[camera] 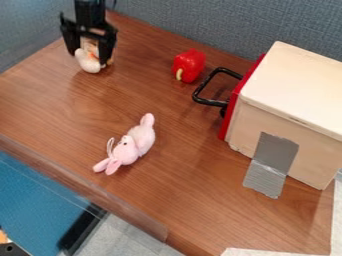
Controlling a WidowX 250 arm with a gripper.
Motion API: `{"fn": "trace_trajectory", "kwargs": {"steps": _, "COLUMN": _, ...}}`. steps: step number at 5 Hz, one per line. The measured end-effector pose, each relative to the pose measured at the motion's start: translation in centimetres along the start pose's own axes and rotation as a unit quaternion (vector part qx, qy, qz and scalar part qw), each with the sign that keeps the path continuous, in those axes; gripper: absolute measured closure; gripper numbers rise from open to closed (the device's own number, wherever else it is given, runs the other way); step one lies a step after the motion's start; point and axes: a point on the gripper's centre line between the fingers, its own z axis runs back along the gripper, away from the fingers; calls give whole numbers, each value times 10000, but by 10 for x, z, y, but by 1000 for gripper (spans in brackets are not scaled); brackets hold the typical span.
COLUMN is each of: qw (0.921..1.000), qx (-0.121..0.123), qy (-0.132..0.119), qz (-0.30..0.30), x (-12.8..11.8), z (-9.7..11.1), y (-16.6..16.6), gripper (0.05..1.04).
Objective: Move the doll from left side of the table to right side below the drawer
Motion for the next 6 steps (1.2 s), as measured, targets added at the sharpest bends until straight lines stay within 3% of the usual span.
{"fn": "trace_trajectory", "kwargs": {"steps": 1, "qw": 9995, "qx": -6, "qy": 279, "qz": -126, "x": -12, "z": -14, "y": -12, "gripper": 137}}
{"fn": "trace_trajectory", "kwargs": {"steps": 3, "qw": 9997, "qx": 36, "qy": 200, "qz": -161, "x": -18, "z": -14, "y": -17, "gripper": 613}}
{"fn": "trace_trajectory", "kwargs": {"steps": 4, "qw": 9998, "qx": -29, "qy": 171, "qz": -120, "x": -19, "z": -10, "y": -19, "gripper": 718}}
{"fn": "trace_trajectory", "kwargs": {"steps": 5, "qw": 9999, "qx": -42, "qy": -38, "qz": -115, "x": -21, "z": 19, "y": -31, "gripper": 756}}
{"fn": "trace_trajectory", "kwargs": {"steps": 6, "qw": 9984, "qx": -38, "qy": -485, "qz": -291, "x": -29, "z": 67, "y": -60, "gripper": 757}}
